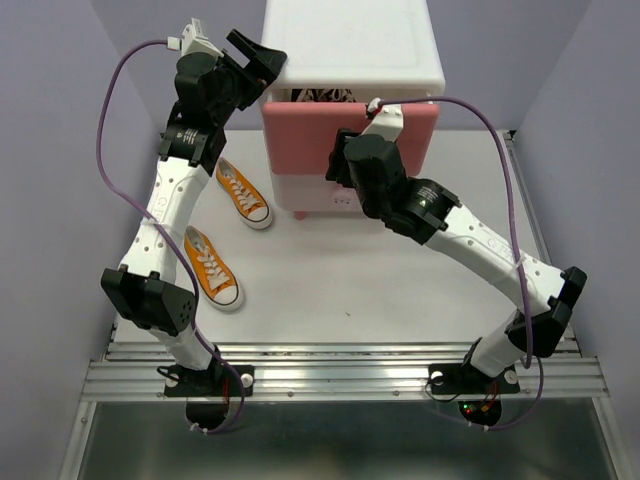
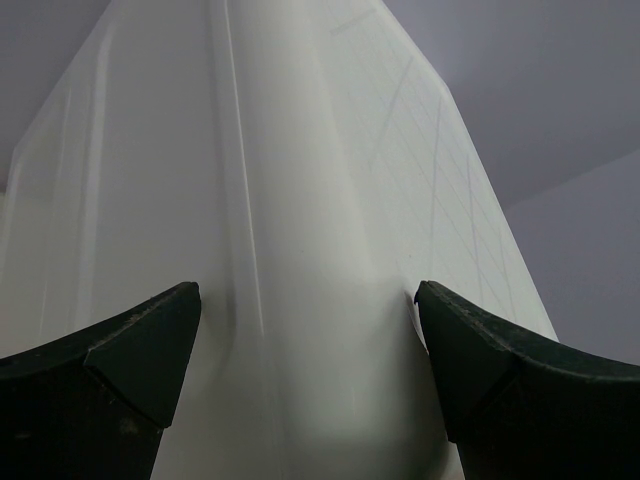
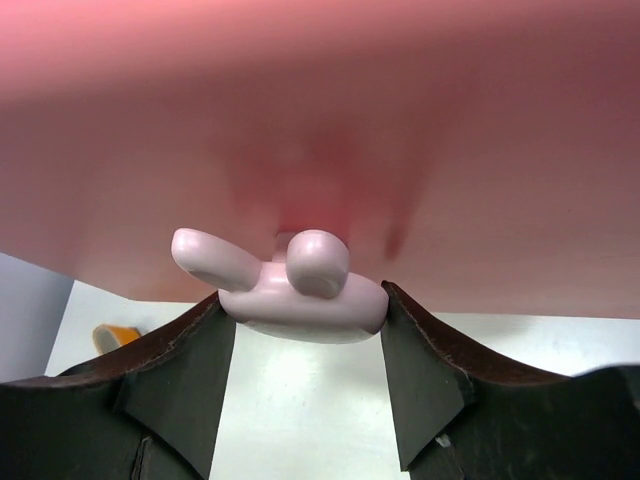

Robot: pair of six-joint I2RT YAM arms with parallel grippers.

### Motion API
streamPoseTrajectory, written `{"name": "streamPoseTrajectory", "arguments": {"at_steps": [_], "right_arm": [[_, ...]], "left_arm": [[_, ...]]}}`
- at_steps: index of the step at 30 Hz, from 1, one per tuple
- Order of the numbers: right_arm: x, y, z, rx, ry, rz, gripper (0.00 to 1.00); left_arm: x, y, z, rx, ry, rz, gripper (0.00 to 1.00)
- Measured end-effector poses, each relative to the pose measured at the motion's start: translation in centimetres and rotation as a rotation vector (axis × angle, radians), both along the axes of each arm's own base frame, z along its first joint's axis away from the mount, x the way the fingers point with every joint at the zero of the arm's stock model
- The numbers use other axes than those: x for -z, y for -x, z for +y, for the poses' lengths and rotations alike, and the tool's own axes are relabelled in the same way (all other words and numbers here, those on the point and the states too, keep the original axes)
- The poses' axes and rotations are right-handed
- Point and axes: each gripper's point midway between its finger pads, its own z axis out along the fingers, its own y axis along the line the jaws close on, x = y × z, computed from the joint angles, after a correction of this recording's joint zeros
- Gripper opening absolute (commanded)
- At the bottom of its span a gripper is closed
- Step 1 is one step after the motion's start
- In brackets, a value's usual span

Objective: Place and organize the shoes in the shoe cabinet

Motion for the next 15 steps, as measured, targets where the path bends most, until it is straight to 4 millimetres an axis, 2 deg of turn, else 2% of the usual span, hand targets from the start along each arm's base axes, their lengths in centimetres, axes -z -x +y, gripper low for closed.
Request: {"name": "streamPoseTrajectory", "arguments": {"at_steps": [4, 9, 11, 15], "right_arm": [[0.0, -2.9, -0.2, 0.007, 0.004, -0.031, 0.08], [-0.1, -5.1, 0.0, 0.011, 0.010, -0.070, 0.11], [-0.1, -5.5, 0.1, 0.012, 0.017, -0.078, 0.17], [0.0, -5.7, 0.1, 0.010, 0.024, -0.082, 0.42]], "left_arm": [[-0.1, -0.1, 0.0, 0.007, -0.012, -0.004, 0.98], [-0.1, -0.2, 0.0, 0.008, -0.017, -0.007, 0.98], [-0.1, -0.3, 0.1, 0.007, -0.018, -0.010, 0.98], [0.0, -0.4, 0.1, 0.006, -0.018, -0.014, 0.98]]}}
